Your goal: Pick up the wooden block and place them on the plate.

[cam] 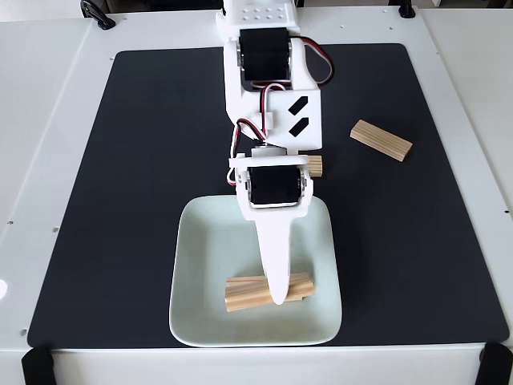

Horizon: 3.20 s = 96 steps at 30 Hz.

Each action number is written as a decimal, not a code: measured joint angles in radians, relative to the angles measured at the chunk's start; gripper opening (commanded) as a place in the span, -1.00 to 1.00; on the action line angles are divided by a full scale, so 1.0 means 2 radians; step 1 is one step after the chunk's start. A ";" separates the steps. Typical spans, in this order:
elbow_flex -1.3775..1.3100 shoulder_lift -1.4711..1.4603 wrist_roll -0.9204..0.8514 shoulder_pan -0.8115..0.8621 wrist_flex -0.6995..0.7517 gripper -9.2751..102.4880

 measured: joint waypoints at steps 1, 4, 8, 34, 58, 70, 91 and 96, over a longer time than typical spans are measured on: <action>0.000 0.000 0.000 -0.002 0.000 -0.50; 0.000 0.000 0.000 -0.002 0.000 -0.46; 0.000 0.000 0.000 -0.002 0.000 -0.46; 0.510 0.475 -0.041 0.000 0.074 -0.46; 0.655 0.534 0.002 -0.025 0.217 -0.85; 0.466 0.357 0.045 -0.040 0.255 -0.85; 0.482 0.357 0.045 -0.038 0.261 -0.46; 0.510 0.362 0.045 -0.031 0.261 -0.46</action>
